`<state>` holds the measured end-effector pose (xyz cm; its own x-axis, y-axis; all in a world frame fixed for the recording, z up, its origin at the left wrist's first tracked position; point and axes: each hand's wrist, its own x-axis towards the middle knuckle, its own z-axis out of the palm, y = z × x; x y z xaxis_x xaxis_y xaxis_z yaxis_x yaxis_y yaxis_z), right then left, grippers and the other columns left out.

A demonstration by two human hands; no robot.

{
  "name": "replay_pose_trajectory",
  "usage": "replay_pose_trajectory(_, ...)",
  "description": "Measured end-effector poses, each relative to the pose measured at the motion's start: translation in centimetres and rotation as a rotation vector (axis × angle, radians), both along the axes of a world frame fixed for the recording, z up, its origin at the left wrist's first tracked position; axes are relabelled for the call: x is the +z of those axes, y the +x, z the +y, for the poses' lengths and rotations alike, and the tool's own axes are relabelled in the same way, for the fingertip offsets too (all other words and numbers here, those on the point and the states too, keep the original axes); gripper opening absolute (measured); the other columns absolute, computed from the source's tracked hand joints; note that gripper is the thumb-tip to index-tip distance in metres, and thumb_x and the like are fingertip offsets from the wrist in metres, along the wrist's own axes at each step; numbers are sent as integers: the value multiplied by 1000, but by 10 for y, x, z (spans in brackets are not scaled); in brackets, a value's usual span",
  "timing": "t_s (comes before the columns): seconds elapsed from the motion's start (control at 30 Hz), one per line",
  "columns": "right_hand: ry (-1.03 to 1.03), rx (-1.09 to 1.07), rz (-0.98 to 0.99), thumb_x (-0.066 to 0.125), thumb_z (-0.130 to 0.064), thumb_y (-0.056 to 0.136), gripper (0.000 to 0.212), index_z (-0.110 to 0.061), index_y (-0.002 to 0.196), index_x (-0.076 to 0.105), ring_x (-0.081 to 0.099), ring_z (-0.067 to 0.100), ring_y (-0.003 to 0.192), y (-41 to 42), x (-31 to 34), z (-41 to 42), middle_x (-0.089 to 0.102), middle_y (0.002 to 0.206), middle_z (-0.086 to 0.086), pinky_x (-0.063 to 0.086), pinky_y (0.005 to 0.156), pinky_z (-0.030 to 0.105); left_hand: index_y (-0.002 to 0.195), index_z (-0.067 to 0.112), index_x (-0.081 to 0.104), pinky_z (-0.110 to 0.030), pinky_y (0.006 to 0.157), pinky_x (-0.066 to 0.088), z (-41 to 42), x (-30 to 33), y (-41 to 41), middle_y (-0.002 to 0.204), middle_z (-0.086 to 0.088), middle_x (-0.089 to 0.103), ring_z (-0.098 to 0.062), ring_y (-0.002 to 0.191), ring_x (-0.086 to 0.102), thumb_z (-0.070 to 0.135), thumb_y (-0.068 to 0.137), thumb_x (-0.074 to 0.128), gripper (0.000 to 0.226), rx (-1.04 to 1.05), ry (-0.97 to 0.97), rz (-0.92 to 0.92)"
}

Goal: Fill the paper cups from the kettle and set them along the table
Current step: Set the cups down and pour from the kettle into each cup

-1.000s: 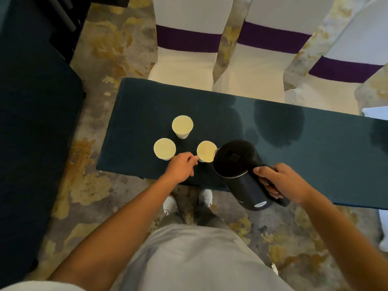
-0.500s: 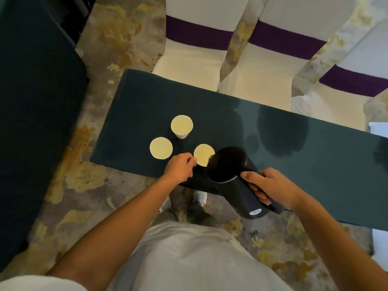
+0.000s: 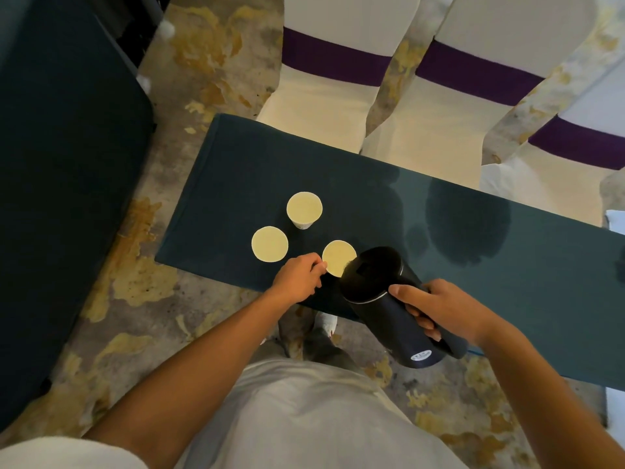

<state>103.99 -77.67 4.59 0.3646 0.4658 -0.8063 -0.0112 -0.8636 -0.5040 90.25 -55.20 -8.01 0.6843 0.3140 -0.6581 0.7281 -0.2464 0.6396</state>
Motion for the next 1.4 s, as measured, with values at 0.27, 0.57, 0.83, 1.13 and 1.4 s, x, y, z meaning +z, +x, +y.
replay_pose_trajectory(0.27, -19, -5, 17, 60, -66, 90, 61, -24, 48, 48, 49, 24, 49, 4, 4, 7, 52, 51, 6, 51, 67, 39, 94, 18, 65, -46, 85, 59, 1, -1, 1, 83, -1, 72, -16, 75, 68, 35, 104, 50, 25, -10, 18, -19)
replay_pose_trajectory(0.57, -42, -13, 35, 60, -62, 92, 59, -18, 54, 50, 49, 24, 50, 7, 6, 13, 54, 55, 8, 50, 66, 37, 94, 17, 64, -40, 80, 60, 2, -3, 1, 83, -2, 72, -19, 75, 69, 33, 104, 50, 24, 15, -31, -29)
replay_pose_trajectory(0.83, -53, -31, 62, 60, -59, 95, 58, -16, 57, 50, 48, 20, 47, 7, 8, 18, 53, 54, 6, 48, 65, 39, 95, 17, 64, -35, 79, 58, 4, -3, 2, 86, -4, 71, -18, 76, 68, 31, 104, 51, 21, 12, -54, -20)
replay_pose_trajectory(1.13, -75, -56, 85, 59, -61, 95, 60, -17, 56, 49, 45, 18, 44, 6, 10, 24, 50, 53, 5, 44, 58, 33, 96, 15, 64, -37, 80, 58, 4, -2, 3, 86, -4, 72, -17, 76, 68, 30, 105, 50, 22, 11, -60, -30)
replay_pose_trajectory(1.4, -81, -74, 85, 59, -64, 93, 61, -18, 55, 48, 43, 18, 43, 3, 13, 28, 49, 53, 4, 42, 54, 30, 93, 17, 63, -31, 73, 55, 4, -4, 2, 83, -2, 72, -16, 73, 67, 31, 105, 50, 23, 15, -59, -33)
